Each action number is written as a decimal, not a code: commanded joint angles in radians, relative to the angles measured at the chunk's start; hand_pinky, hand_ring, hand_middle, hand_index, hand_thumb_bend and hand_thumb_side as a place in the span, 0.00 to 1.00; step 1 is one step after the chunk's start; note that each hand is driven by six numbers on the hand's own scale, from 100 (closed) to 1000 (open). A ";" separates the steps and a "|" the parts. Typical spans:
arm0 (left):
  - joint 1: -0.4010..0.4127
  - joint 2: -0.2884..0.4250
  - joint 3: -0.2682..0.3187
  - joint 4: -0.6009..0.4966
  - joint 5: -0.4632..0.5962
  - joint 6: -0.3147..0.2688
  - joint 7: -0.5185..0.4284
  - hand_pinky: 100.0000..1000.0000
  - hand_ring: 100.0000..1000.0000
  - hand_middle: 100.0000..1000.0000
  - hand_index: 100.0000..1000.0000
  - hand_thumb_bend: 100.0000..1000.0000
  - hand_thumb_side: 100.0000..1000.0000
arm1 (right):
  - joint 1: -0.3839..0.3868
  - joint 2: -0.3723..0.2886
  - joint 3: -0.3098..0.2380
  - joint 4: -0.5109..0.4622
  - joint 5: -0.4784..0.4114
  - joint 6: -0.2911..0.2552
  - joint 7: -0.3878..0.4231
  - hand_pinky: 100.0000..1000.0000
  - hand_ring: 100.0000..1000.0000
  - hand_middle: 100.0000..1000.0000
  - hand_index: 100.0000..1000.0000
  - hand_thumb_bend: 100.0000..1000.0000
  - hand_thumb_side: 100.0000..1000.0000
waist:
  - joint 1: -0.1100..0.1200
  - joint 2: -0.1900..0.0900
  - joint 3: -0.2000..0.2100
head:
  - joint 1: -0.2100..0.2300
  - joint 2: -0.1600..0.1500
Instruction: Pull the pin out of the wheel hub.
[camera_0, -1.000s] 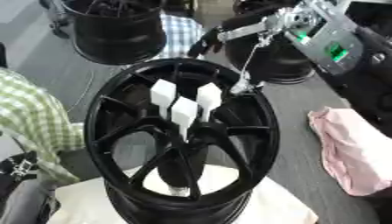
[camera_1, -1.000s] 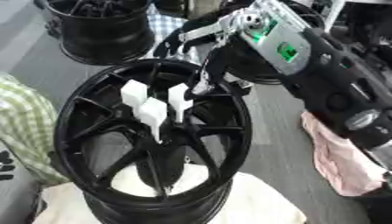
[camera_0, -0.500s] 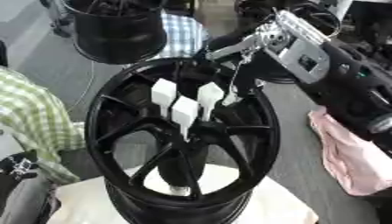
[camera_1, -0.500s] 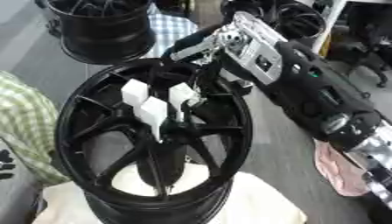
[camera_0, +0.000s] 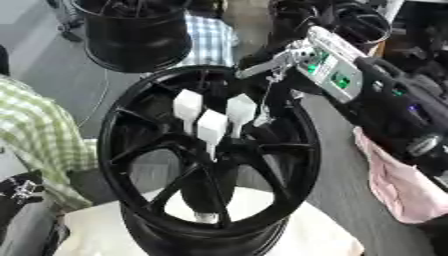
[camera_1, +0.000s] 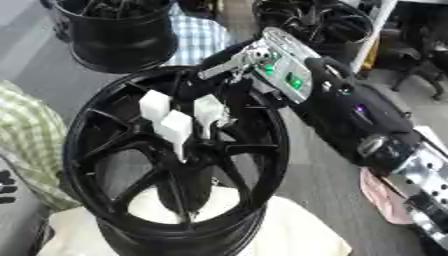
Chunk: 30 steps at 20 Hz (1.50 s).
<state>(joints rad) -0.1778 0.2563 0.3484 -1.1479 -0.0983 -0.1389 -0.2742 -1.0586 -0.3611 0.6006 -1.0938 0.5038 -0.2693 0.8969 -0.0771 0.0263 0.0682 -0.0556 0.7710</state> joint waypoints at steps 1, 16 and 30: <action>-0.016 0.018 -0.004 -0.020 0.000 -0.002 -0.004 0.64 0.67 0.61 0.72 0.28 0.53 | -0.016 -0.006 -0.023 0.020 0.017 -0.021 0.010 0.88 0.92 0.80 0.91 0.35 0.21 | 0.007 -0.006 0.000 | -0.003 -0.005; -0.016 0.018 -0.003 -0.022 -0.001 -0.002 -0.004 0.64 0.68 0.61 0.72 0.27 0.53 | -0.016 0.004 -0.062 0.040 0.023 -0.016 0.010 0.83 0.82 0.55 0.67 0.24 0.26 | 0.008 -0.005 0.000 | -0.004 -0.005; -0.009 0.020 -0.001 -0.021 -0.004 -0.001 -0.004 0.64 0.68 0.61 0.72 0.28 0.53 | -0.031 -0.035 -0.096 -0.051 -0.056 0.039 -0.003 0.79 0.73 0.39 0.48 0.12 0.26 | 0.006 -0.010 -0.011 | 0.002 -0.001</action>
<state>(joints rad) -0.1798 0.2563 0.3484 -1.1536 -0.1010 -0.1389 -0.2747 -1.0618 -0.3602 0.5233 -1.1150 0.4683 -0.2352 0.8944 -0.0770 0.0300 0.0586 -0.0545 0.7710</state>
